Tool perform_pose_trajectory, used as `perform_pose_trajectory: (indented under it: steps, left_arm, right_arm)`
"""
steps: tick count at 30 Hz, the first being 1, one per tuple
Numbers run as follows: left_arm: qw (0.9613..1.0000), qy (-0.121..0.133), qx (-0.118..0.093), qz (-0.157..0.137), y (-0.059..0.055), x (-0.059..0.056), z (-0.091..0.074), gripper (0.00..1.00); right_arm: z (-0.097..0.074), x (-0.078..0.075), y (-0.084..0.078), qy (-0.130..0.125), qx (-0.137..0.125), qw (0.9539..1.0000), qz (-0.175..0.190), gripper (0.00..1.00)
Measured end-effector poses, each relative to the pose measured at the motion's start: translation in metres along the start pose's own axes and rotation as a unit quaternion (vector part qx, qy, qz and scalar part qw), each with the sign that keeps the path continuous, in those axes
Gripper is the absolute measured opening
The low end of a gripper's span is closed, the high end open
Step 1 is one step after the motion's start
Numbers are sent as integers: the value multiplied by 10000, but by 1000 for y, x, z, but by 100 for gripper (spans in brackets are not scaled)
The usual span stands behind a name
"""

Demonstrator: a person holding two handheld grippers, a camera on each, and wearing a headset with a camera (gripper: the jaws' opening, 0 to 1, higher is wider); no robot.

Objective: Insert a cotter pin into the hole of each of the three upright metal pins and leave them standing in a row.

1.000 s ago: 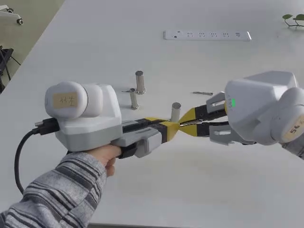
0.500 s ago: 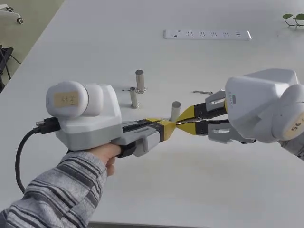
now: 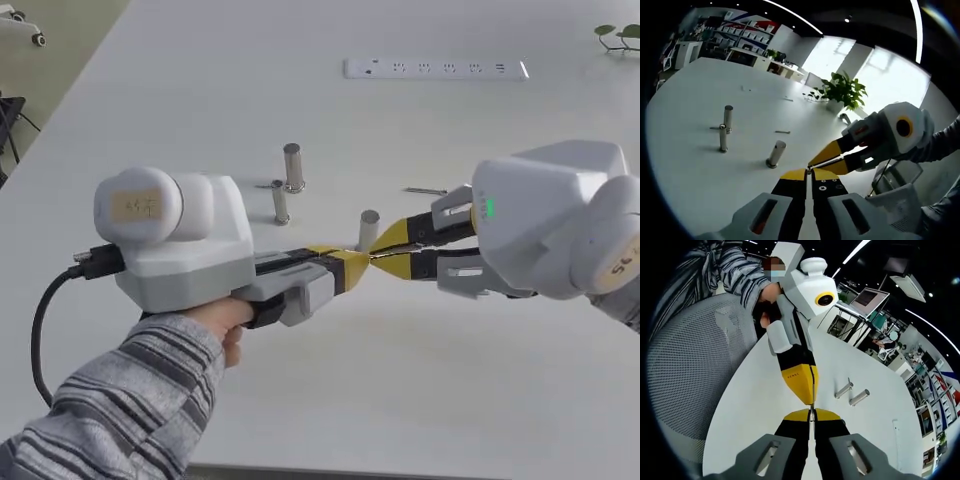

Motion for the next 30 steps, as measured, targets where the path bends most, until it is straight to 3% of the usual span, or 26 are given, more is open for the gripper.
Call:
perform_pose_trajectory:
  steps: [9, 18, 24, 25, 28, 30]
  left_arm:
    - [9999, 1, -131, 11, 3, 0, 2, 0]
    - [9998, -10, -126, 171, 2, 1, 2, 0]
    - [9992, -60, -114, 371, 2, 1, 2, 0]
    - [9986, -82, -116, 501, 3, 1, 1, 0]
    - [9963, -176, -60, 839, 4, 2, 0, 0]
    - [9933, -233, -13, 1133, 3, 2, -2, 0]
  right_arm:
    - [0, -1, 1, -16, -34, 9999, 96, 0]
    - [1, -1, 1, -15, -37, 9998, 173, 0]
    - [2, -1, -2, -20, -119, 9973, 729, 0]
    - [3, 1, -3, 52, -150, 9949, 999, 1]
    - [3, -1, -9, 103, -204, 9916, 1272, 5]
    - [2, 0, -9, 138, -324, 9851, 1683, 6]
Point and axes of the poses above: the centre of the closed fingertips' face, and the gripper's own axes: z roughly forward along the fingers, x roughly to its left, y roughly out of its top, the point moved 3 cm from there along -z, roughly backward along the fingers, and after that the axes turned 2 degrees about -x, right-handed, at the moved point
